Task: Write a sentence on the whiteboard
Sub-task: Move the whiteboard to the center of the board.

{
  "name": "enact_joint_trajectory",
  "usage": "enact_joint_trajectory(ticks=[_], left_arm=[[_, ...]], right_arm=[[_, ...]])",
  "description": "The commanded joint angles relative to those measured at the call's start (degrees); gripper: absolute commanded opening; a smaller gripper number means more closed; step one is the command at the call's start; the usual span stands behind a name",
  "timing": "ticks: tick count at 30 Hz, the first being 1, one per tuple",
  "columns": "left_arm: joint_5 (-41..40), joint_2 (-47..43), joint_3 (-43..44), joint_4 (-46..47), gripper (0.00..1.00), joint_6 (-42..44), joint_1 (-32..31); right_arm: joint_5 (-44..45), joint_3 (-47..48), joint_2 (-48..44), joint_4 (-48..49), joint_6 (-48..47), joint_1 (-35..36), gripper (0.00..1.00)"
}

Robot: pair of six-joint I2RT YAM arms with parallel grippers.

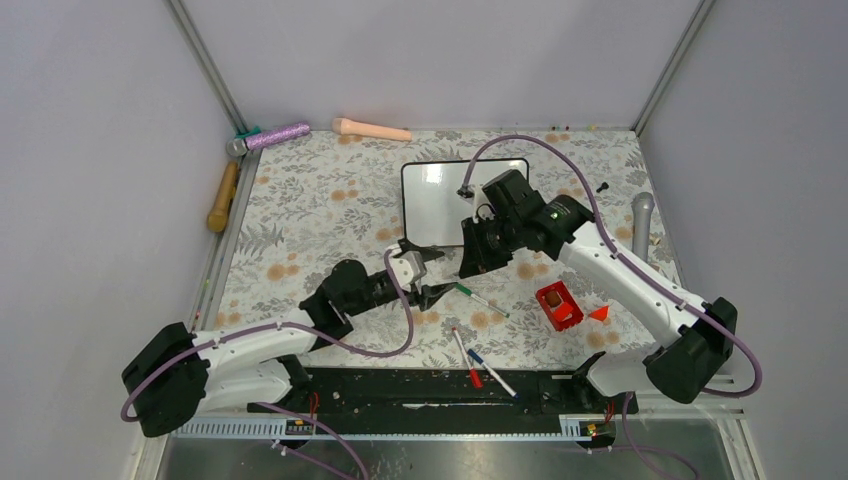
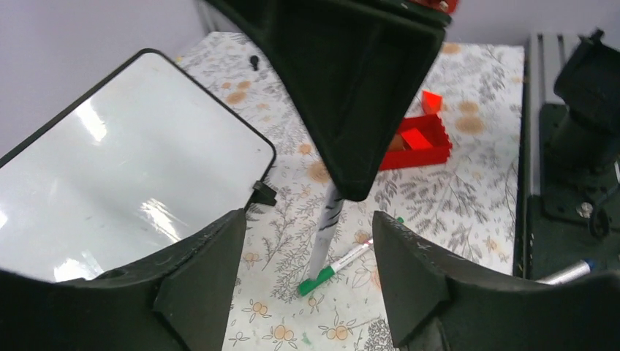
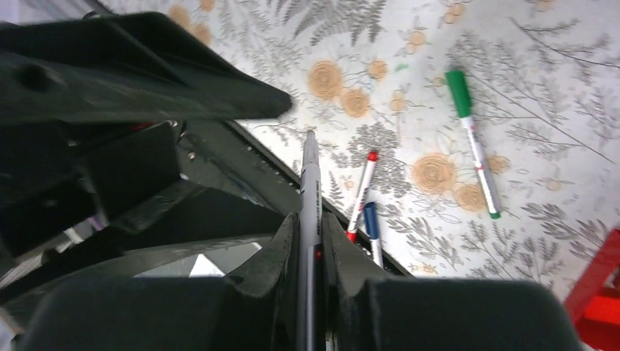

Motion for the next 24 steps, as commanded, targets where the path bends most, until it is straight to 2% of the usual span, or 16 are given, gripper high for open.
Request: enact_joint_trajectory(ticks=[1,2,4,5,6,10,13,17,20,24], left_arm=[[-9.32,-3.44,-1.68,7.75,0.66,-9.37,0.24],[-10.49,-4.05,-1.52,6.52,0.68,-11.47,0.45],[-15.71,-5.19,-0.82,3.22,0.78,-18.21,0.93],[-20.54,-5.76,0.03,0.47,0.83,-23.55,1.57],[-21.52,-6.25,1.02,-2.72,0.84,-27.89,3.02],[-15.29,-7.7,4.47,-12.89,0.88,-38.97,10.67],[-11.13,-7.33,7.93,-20.27,0.92,-43.45,16.74],[-4.74,-6.8,9.99,-22.28,0.98,-47.64,24.79],[-1.21,-5.0,11.62,-22.45,0.99,-49.28,30.01],[2.35,0.27,17.9,-27.63,0.99,-49.4,35.36]], right_arm=[[11.6,-1.04,-4.32,0.38,1.87,0.11,0.0],[14.34,-1.15,-4.96,0.25,2.14,0.1,0.0],[20.35,-1.86,-6.28,0.12,2.38,0.1,0.0],[22.96,-2.65,-7.12,0.62,2.18,0.01,0.0],[25.1,-3.86,-8.05,1.54,2.28,-0.05,0.0],[24.0,-8.86,-11.43,6.6,3.22,-1.67,0.0],[21.7,-11.02,-12.19,9.4,3.12,-2.53,0.0],[23.34,-11.62,-12.57,10.18,1.74,-3.5,0.0],[28.69,-13.18,-15.41,12.57,1.57,-4.32,0.0],[29.76,-16.65,-19.7,17.62,0.89,-4.97,0.0]])
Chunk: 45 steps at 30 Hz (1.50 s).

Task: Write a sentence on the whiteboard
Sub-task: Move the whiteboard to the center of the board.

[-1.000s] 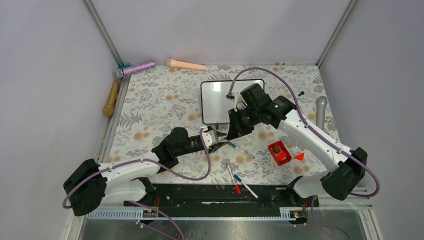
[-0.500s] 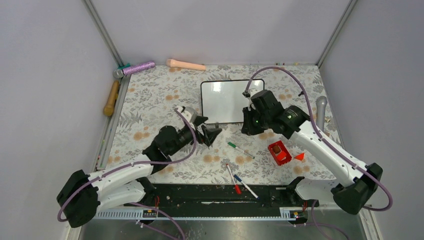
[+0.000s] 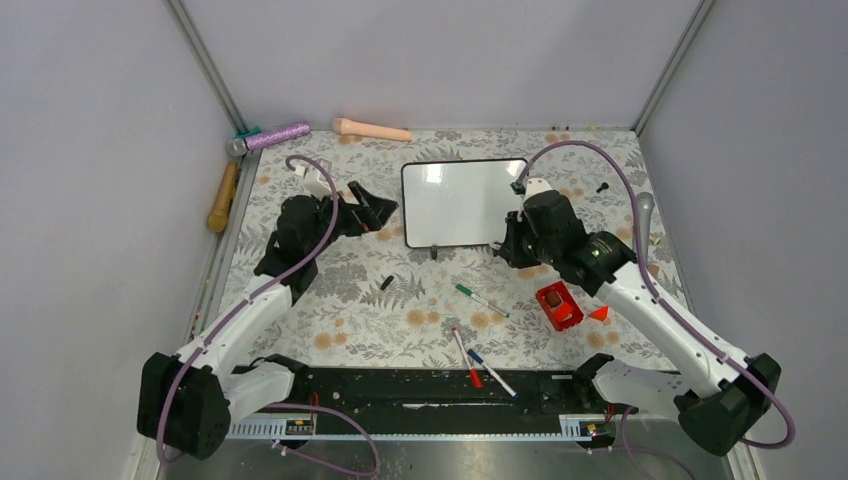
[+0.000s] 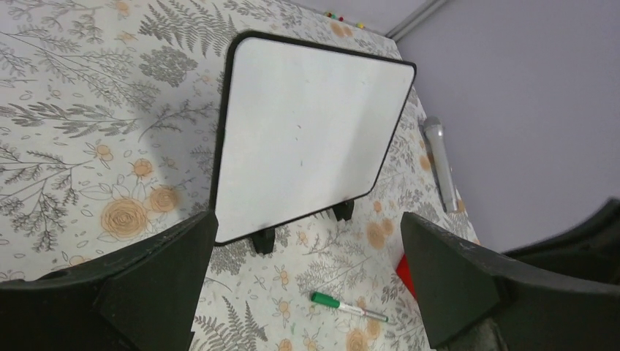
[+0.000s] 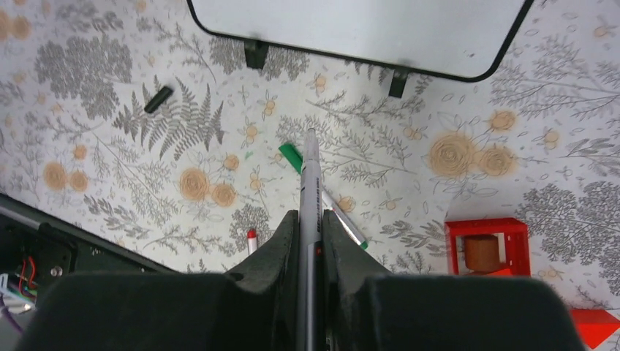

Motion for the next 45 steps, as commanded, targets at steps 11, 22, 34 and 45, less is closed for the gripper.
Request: enact_joint_trajectory(ticks=[11,22,34,45], left_arm=[[1.96,11.6,11.81,-8.63,0.99,0.81,5.4],[-2.12,1.83,-3.24,-2.65,0.99,-10.68,7.42],[4.24,-11.46,-18.6,9.26,0.99,-12.15,7.41],[8.47,-2.72,-15.35,10.91,0.96,-7.95,7.43]], right_arm=[[7.38,-0.84,-7.45,4.7,-0.62,-1.49,0.0],[3.14,0.89,-8.14,6.24,9.63,-1.47,0.0],[-1.71,11.66,5.4,11.2,11.87,-1.43,0.0],[-1.03,5.72,1.41,15.32,5.27,-1.47,0.0]])
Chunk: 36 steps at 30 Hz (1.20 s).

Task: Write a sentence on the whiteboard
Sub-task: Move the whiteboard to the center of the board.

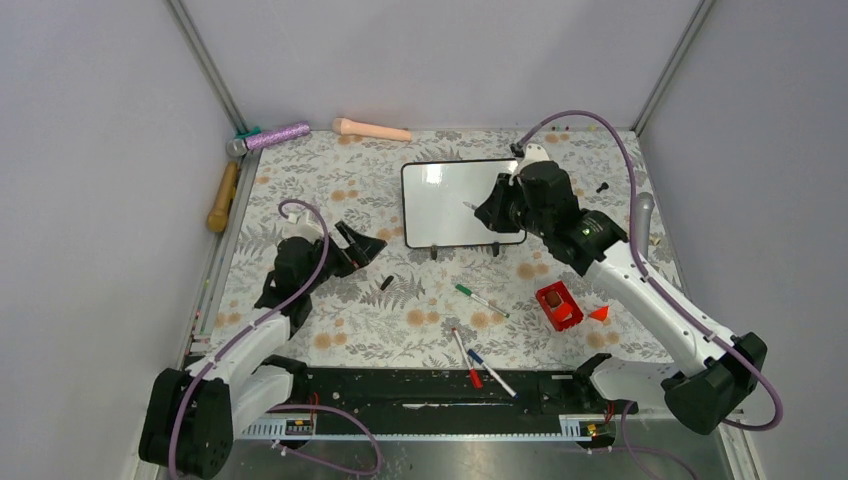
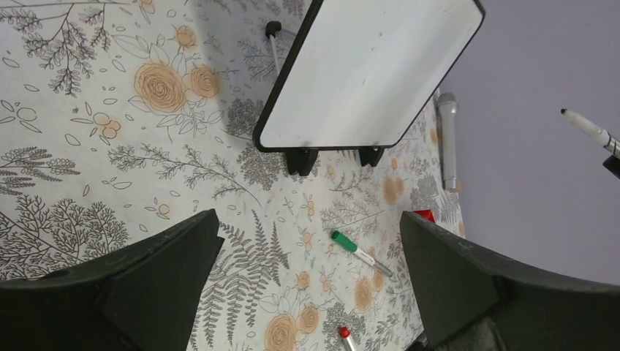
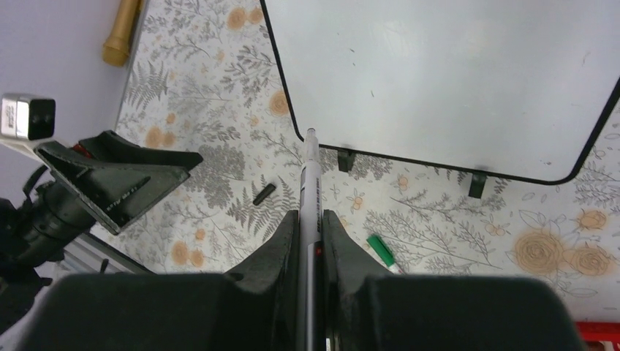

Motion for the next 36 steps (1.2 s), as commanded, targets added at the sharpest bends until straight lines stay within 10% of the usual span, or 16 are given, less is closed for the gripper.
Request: enact_joint_trajectory(ticks=[1,15,24,36], left_arm=[[2.62,3.58,3.36,4.95,0.96,3.3,0.07],[3.52,25.81,18.92,11.17,0.96,4.5,3.01],[13.7,44.06,24.54,34.04,0.87,-5.96,6.27],[21.2,51.33,24.68,40.77,0.81,-0.66,6.84]], right_arm=[[1.31,-3.29,-5.52,2.0,-4.65,-0.29,0.0],[4.1,4.85,-0.13,-0.58,-9.78,-0.37,0.0],[1.14,14.37,8.48,7.37,-9.77,-0.38,0.0],[1.36,18.11,14.04,7.74,-12.21,-0.81,0.0]])
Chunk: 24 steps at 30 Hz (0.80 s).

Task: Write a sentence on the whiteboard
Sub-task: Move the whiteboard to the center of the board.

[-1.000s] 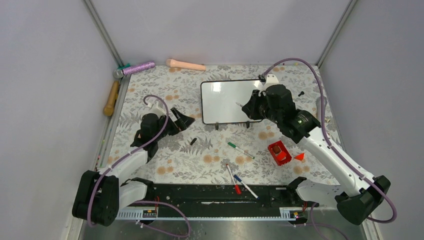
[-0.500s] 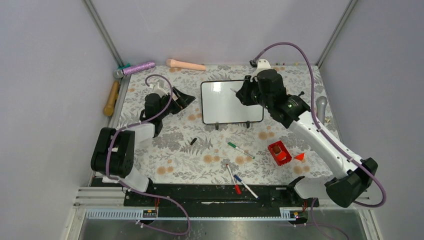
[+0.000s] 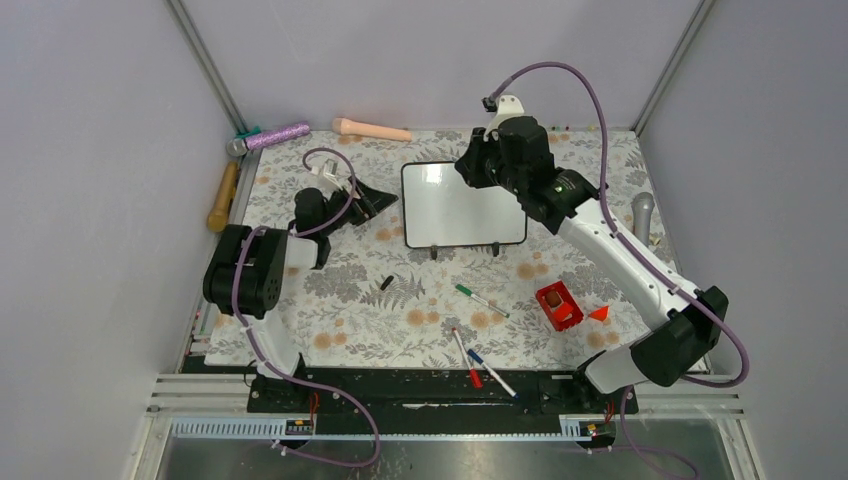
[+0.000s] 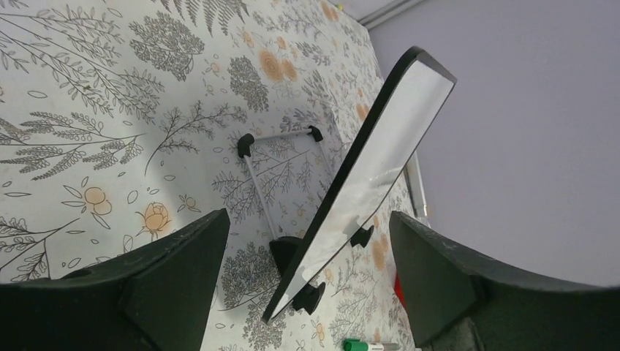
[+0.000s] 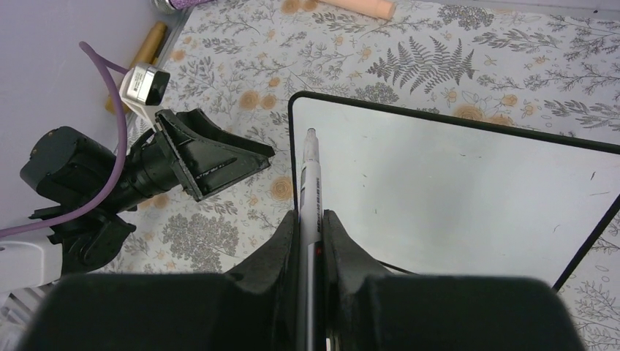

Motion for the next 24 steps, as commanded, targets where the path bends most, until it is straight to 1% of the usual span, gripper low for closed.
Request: enact_joint_trajectory(ticks=[1,6,10,12,14,19,21,22,24], left_arm=[[4.46,2.05,2.46,5.5,0.81,3.61,0.37],[6.24,5.94,3.62,8.1,0.78,1.08,0.39],[6.59,8.58,3.42,11.73,0.76,-1.53,0.33],[6.6,9.41,3.17,13.52,0.75,-2.58,0.33],[6.64,10.08,3.19,15.26,0.74,-3.89,0.4],[7.1,10.65,3.09,17.32,0.73,-5.22,0.33],[7.2,10.63,3.09,17.5,0.72,-5.22,0.33],[7.23,10.67,3.13,17.48,0.72,-5.21,0.37],[7.24,10.75,3.25,16.85,0.71,-4.51,0.38]], right_arm=[[-0.51,2.41,0.97,2.32,-1.95,-0.68,0.0],[-0.18,-0.57,0.25,2.75,-3.12,-0.69,0.0],[4.56,-2.88,-1.35,2.53,-4.45,-0.87,0.0],[6.05,-2.34,-1.48,0.69,-4.73,-2.04,0.0],[6.9,-1.39,-1.62,-1.13,-4.29,-3.94,0.0],[5.4,-2.02,-3.31,-1.37,-2.22,-9.92,0.0],[6.96,-1.94,-3.26,-1.79,-0.73,-12.02,0.0],[8.18,-1.35,-2.86,-2.74,0.55,-14.04,0.0],[7.55,-0.77,-1.79,-4.48,3.91,-18.39,0.0]])
